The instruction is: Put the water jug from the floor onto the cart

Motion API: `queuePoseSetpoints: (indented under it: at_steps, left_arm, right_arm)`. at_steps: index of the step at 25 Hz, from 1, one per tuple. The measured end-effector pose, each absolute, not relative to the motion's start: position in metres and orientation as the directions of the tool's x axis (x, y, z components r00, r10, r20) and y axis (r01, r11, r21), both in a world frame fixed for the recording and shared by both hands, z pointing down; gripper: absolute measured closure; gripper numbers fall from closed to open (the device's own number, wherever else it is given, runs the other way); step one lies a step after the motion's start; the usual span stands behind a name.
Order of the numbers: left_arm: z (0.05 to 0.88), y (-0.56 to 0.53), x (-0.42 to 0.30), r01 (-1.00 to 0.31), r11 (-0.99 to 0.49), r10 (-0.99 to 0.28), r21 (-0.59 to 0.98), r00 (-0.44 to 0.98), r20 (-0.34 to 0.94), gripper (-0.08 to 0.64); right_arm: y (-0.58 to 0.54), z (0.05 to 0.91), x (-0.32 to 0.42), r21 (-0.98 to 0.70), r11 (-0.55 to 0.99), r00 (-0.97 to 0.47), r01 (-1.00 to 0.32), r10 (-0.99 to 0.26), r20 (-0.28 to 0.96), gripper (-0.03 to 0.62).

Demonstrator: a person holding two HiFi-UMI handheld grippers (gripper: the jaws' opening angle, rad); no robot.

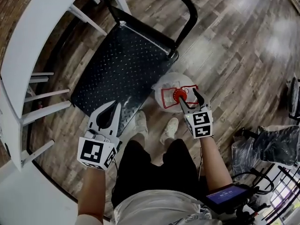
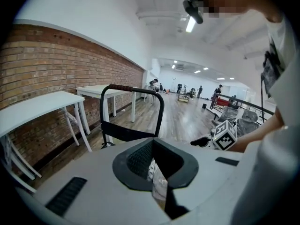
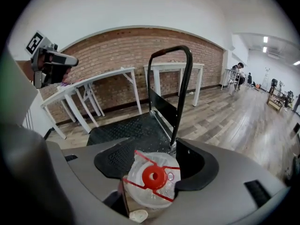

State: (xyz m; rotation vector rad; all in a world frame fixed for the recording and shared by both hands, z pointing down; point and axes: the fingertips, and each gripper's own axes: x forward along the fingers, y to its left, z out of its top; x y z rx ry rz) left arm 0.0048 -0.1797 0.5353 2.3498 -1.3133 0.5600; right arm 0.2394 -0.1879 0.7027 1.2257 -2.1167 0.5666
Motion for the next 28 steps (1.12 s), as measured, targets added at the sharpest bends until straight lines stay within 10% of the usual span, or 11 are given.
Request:
queuePoseSetpoints:
  at_steps: [28]
  left_arm:
    - [0.586, -0.155, -0.031, -0.896, -0.423, -0.716, 0.138, 0.424, 0.555, 0.558]
  right_arm:
    - [-0.167, 0.862, 0.243, 0.004, 0.464, -0.25, -0.886, -0.484, 0.839, 0.278]
